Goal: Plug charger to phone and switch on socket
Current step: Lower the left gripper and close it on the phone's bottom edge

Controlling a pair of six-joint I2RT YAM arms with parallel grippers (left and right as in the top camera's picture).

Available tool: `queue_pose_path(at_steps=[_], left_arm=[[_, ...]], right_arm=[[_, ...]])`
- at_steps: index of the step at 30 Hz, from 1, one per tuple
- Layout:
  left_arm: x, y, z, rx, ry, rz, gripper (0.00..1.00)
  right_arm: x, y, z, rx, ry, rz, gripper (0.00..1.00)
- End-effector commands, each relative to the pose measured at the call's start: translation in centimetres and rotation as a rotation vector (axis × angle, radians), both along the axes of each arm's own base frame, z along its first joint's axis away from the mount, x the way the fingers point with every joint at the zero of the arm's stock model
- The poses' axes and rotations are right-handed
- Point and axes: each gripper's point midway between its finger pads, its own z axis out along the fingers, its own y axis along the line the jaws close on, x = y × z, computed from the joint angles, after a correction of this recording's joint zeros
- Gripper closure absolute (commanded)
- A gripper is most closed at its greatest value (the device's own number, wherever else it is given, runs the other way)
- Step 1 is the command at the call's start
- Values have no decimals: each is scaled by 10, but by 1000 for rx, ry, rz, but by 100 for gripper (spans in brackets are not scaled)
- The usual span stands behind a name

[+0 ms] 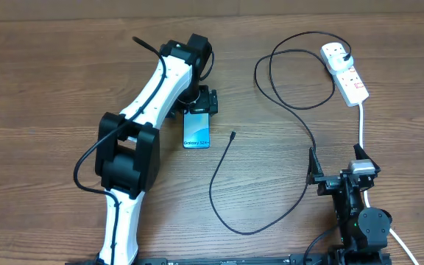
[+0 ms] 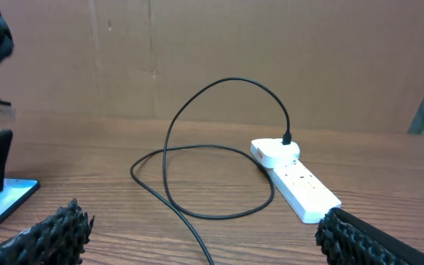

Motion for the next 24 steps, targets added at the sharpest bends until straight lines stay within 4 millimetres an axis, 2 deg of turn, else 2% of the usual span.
queue_pose_path(at_steps=[1,8,16,24], left_arm=[[6,2,-15,11,7,-29,0],[12,-8,-17,-29,-14,-31,0],[23,-7,-17,-47,-50,-20,0],[24,-8,-17,-54,-50,-30,0]], right_arm=[[0,-1,-1,5,-5,-5,0],[0,-1,-1,5,-5,-5,0],[0,-1,-1,5,-5,-5,0],[0,-1,-1,5,-5,-5,0]])
